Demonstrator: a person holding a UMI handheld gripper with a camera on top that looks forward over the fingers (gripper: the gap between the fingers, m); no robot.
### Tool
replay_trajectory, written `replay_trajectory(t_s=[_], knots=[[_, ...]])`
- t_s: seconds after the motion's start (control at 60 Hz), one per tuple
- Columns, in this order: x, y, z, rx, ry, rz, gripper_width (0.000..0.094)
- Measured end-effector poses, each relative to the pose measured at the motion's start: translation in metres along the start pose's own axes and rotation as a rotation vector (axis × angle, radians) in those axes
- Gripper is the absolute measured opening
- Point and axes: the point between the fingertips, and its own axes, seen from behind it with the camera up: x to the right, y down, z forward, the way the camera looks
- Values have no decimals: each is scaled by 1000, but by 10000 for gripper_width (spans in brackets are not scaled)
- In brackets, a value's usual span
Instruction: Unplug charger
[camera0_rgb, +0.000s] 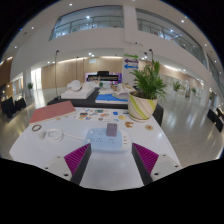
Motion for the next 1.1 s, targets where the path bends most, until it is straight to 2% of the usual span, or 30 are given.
replay_trajectory(t_s=[0.3,0.467,0.6,0.667,0.7,0.8,0.867,0.967,1.1], knots=[[3,-22,119,53,31,-7,852],[-2,-23,153,39,26,-5,856],[-9,-21,165,33,8,17,823],[-12,-21,166,32,5,34,460],[4,-24,168,42,65,30,278],[2,-26,170,25,37,49,192],[2,-30,165,31,22,88,193],[19,-80,143,142,45,54,190],[58,-111,119,140,68,48,190]])
